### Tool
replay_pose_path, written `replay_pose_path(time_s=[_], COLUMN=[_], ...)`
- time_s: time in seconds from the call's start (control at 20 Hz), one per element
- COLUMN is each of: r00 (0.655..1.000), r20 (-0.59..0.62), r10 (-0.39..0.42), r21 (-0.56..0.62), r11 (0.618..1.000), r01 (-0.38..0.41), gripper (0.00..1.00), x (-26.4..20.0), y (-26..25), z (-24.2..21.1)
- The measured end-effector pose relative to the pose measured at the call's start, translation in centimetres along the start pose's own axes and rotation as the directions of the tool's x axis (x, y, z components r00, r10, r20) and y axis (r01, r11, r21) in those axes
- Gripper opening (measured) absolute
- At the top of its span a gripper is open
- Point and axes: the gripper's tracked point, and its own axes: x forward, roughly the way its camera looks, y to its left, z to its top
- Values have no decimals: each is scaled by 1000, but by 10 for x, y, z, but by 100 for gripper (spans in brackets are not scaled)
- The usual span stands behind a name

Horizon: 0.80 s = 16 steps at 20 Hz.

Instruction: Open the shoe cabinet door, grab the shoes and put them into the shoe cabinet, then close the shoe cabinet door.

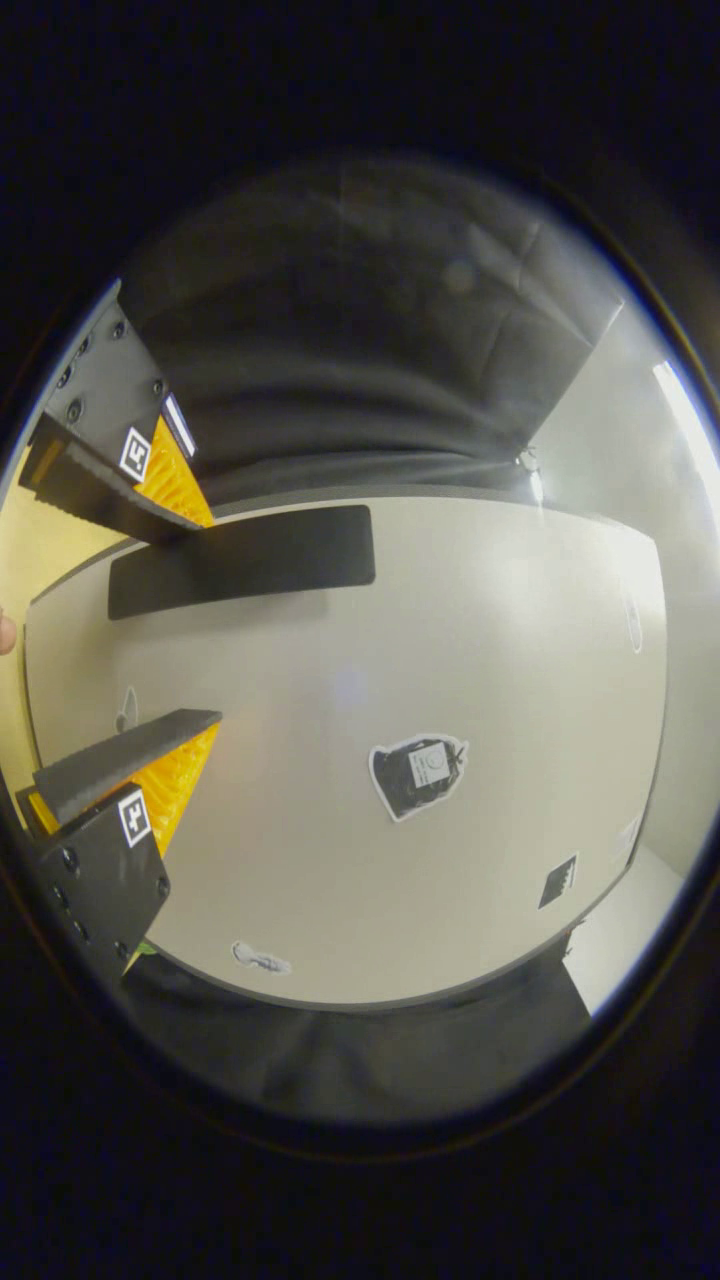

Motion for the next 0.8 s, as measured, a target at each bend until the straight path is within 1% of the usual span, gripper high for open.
replay_pose_path(time_s=[0.25, 0.45, 0.65, 0.8], r00=[1000, 1000, 996, 997], r20=[2, 7, 89, 75], r10=[-29, -30, -3, 16], r21=[14, 7, 41, 28], r11=[999, 1000, 999, 999], r01=[29, 30, -1, -18], gripper=[95, 95, 95, 95], x=[5, 4, -10, -25], y=[0, 1, 5, 4], z=[-1, 1, 37, 46])
